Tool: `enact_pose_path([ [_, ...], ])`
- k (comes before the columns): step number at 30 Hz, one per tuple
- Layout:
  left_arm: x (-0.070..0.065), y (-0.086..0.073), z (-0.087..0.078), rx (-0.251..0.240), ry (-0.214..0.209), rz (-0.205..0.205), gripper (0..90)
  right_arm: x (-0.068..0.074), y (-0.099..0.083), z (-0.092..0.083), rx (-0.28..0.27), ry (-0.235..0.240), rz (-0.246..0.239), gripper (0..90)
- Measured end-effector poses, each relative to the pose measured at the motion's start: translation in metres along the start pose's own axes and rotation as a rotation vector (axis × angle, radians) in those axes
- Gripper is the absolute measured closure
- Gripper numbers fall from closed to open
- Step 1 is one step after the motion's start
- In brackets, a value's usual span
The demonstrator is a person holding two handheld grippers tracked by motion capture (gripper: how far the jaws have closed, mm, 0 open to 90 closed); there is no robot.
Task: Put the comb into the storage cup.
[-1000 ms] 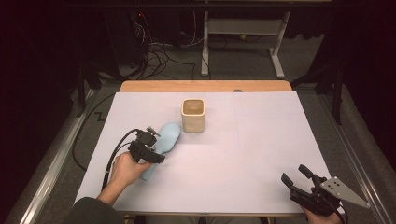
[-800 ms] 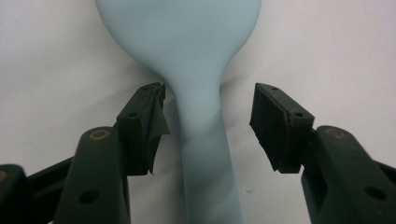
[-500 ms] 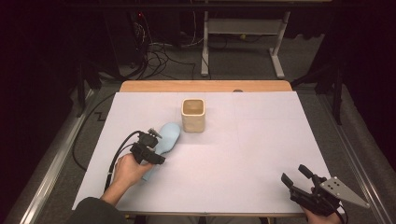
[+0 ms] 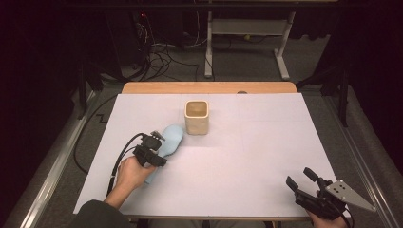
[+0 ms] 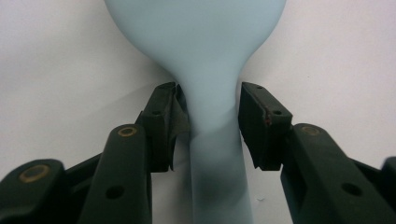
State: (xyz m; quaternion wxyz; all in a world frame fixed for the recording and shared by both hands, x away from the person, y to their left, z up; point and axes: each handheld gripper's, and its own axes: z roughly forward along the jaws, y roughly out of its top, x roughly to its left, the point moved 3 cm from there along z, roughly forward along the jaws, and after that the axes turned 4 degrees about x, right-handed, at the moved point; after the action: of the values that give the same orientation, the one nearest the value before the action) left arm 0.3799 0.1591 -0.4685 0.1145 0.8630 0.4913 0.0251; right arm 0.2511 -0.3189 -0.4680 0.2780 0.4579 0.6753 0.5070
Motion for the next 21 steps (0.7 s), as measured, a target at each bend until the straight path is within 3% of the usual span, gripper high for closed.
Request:
enact_pose_path([
  [21,-0.0008,0.0045,0.0006,0.02,0.019,-0.003,66.5,0.0,0.0,0.0001,-0.001,0.0,0.002,26.5],
])
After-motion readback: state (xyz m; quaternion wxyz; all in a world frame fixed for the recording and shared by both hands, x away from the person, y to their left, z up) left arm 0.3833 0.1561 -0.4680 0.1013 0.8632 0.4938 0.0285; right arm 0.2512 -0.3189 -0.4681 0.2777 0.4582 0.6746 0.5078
